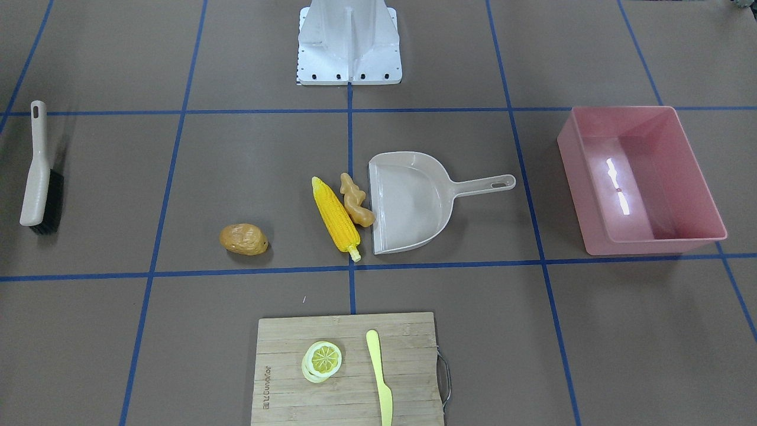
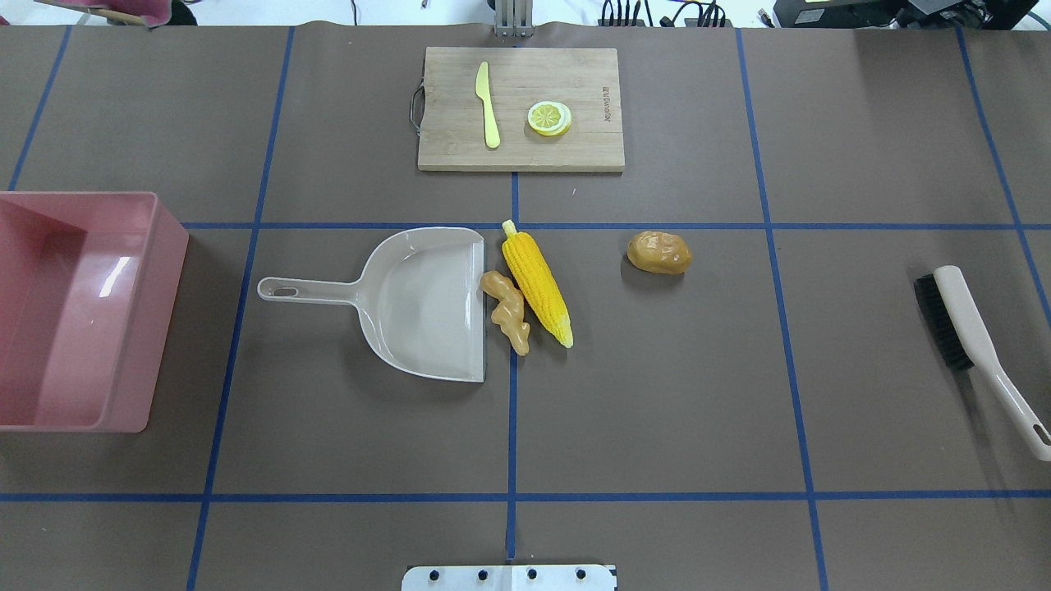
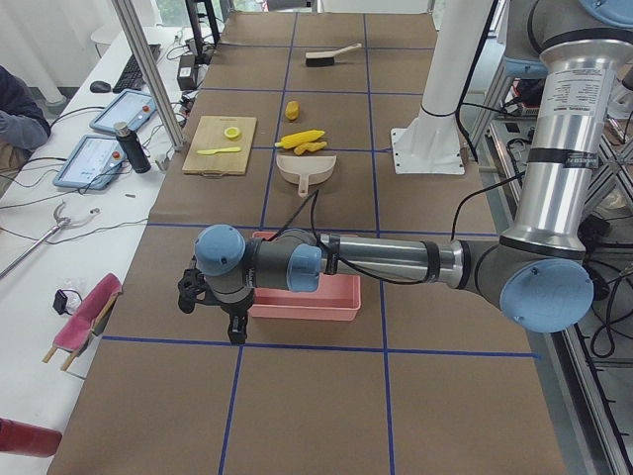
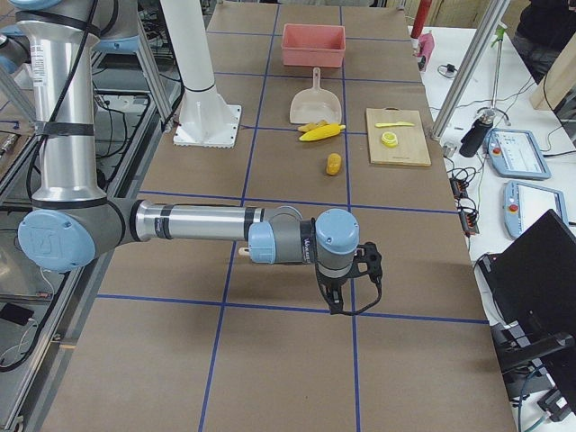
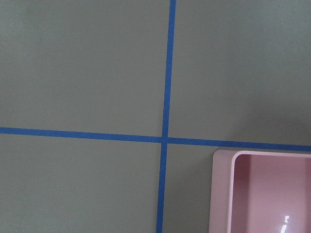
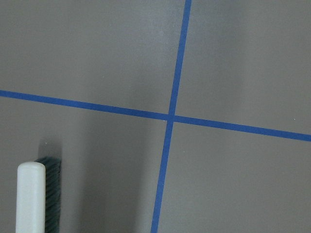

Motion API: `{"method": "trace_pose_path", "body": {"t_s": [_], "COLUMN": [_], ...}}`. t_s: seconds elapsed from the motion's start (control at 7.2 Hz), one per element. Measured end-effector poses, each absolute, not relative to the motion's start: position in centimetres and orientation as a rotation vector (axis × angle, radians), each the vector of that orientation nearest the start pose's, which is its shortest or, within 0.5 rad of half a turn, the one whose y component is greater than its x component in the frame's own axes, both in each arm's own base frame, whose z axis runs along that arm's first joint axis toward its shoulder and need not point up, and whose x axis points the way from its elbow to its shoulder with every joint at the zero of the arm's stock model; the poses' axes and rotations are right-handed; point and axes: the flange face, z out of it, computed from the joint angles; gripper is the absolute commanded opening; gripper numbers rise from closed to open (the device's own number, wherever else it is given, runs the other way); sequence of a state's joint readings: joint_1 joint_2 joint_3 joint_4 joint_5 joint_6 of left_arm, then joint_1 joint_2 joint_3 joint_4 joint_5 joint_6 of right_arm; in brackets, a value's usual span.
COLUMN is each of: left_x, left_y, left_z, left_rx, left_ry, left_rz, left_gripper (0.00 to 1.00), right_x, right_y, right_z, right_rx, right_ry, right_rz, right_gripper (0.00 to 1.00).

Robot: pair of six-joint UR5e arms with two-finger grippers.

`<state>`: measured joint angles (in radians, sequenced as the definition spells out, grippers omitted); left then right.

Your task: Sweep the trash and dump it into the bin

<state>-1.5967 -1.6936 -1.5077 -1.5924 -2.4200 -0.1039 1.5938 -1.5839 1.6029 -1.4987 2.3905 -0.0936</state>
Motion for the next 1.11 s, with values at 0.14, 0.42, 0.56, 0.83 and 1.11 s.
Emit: {"method": "trace_pose_path", "body": {"t_s": [0.14, 0.42, 0.56, 0.83, 1.11], "left_x": [-7.4, -7.6, -7.6, -7.6, -7.5], "left_y": [-54.7, -54.2, -53.5, -52.6, -52.1], "left_z": [61.6, 61.8, 62.6, 63.6, 63.9], "left_rx": [0.048, 0.052, 0.043, 0.035, 0.034], "left_ry": [0.851, 0.852, 0.852, 0.853, 0.853], "left_rz": [-0.088, -0.09, -0.095, -0.098, -0.098], "left_gripper": [0.98, 0.98, 0.98, 0.98, 0.98], "right_x": [7.2, 7.2, 7.2, 7.3, 7.3], "right_y": [-49.0, -49.0, -48.9, -48.5, -48.4], "right_z": [63.8, 63.8, 63.8, 64.0, 64.0], "right_rx": [0.133, 0.13, 0.129, 0.126, 0.127], "right_ry": [-0.814, -0.817, -0.818, -0.817, -0.816], "right_rz": [-0.104, -0.102, -0.101, -0.098, -0.098], "right_gripper": [1.0, 1.0, 1.0, 1.0, 1.0]}}
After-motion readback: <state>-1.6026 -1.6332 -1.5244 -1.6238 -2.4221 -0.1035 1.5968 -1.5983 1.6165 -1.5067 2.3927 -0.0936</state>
